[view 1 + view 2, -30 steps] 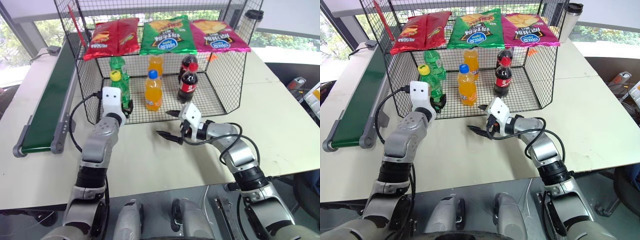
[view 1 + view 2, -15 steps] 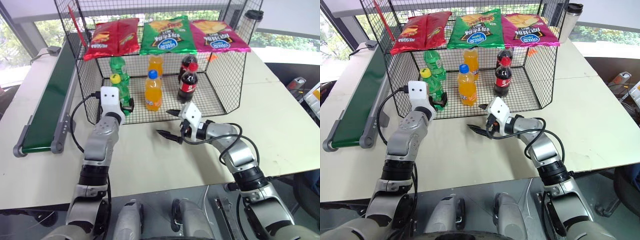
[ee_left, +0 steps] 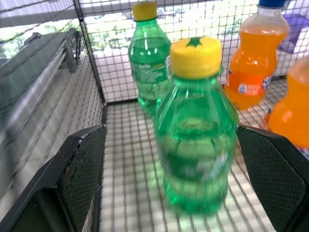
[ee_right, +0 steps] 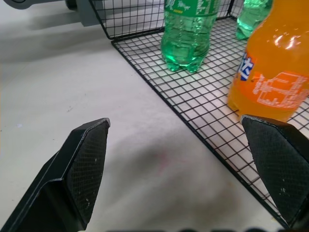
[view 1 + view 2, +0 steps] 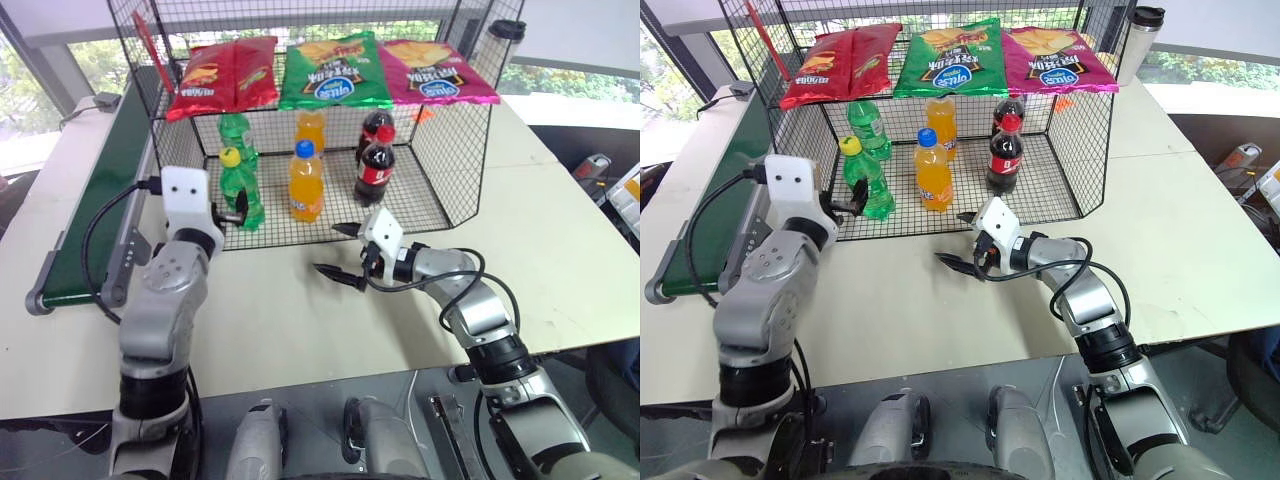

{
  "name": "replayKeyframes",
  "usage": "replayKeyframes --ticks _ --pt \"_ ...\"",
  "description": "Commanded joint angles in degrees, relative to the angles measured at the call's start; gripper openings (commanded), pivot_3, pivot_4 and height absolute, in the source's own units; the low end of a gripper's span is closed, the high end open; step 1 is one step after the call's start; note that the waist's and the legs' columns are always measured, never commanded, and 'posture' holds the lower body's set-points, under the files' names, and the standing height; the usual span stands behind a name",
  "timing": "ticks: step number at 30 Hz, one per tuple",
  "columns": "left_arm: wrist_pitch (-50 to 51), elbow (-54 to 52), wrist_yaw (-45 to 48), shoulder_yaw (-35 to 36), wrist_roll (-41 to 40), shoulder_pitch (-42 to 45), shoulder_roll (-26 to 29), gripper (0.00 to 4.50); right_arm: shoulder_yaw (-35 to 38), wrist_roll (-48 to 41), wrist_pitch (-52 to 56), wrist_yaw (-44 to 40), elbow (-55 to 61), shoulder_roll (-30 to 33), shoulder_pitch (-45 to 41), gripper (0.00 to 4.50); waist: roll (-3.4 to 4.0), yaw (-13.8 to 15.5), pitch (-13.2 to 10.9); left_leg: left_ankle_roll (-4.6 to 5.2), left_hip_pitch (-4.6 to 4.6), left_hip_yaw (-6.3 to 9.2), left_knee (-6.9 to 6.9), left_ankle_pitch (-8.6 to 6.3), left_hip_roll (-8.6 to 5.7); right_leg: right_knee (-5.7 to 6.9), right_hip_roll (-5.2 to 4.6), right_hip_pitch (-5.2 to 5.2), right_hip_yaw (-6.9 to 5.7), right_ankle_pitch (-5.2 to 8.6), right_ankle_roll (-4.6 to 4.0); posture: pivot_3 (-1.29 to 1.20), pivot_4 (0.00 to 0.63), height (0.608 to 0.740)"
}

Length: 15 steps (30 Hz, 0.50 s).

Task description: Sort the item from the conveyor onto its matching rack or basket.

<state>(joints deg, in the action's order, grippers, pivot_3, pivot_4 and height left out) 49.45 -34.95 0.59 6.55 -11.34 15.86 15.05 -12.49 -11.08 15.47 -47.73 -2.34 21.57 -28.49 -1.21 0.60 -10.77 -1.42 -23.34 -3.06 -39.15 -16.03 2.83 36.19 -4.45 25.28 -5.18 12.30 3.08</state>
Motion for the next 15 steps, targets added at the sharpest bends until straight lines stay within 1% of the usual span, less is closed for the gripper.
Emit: replayKeyframes --ticks 1,5,8,10,15 --pt "3.43 -8.3 1.84 -0.1 -1.18 -5.95 1.19 4.44 1.47 -0.72 -1.31 -0.27 1.58 0.0 -0.44 4.5 0.01 0.01 0.01 0.0 0.0 0.01 0.0 0.0 0.0 -0.01 0.0 0.0 0.0 0.0 -0.01 0.0 0.15 0.74" --pt "3.34 -10.42 2.89 -0.17 -1.59 -11.96 0.9 4.44 1.3 -0.61 -1.57 -0.29 1.3 -0.19 -0.35 4.5 0.01 0.1 0.01 0.0 0.04 0.02 -0.01 0.0 0.0 0.01 0.01 -0.02 0.01 0.01 -0.02 0.0 0.15 0.74" --pt "1.64 -9.42 2.8 -1.35 -0.13 -14.96 1.2 4.44 1.3 -0.47 -1.84 -0.29 1.11 -0.07 -0.13 4.5 0.01 0.11 0.01 0.0 0.04 0.04 -0.02 0.0 0.0 0.01 0.01 -0.03 0.0 0.01 -0.03 0.0 0.15 0.74" --pt "0.8 -8.82 2.52 -1.43 -0.3 -16.05 0.01 4.44 1.36 -0.43 -1.86 -0.2 1.07 -0.05 -0.02 4.5 0.01 0.07 0.01 0.0 0.04 0.04 -0.02 0.0 0.0 0.01 0.01 -0.03 0.0 0.01 -0.03 0.0 0.15 0.74" --pt "-1.15 -8.39 2.22 -2.27 1.0 -17.75 -0.84 4.44 1.53 -0.54 -1.29 -0.2 1.37 0.24 -0.2 4.5 0.01 0.09 0.01 0.0 0.03 0.03 -0.01 0.0 0.0 0.0 0.01 -0.02 0.0 0.02 -0.03 0.0 0.15 0.74"
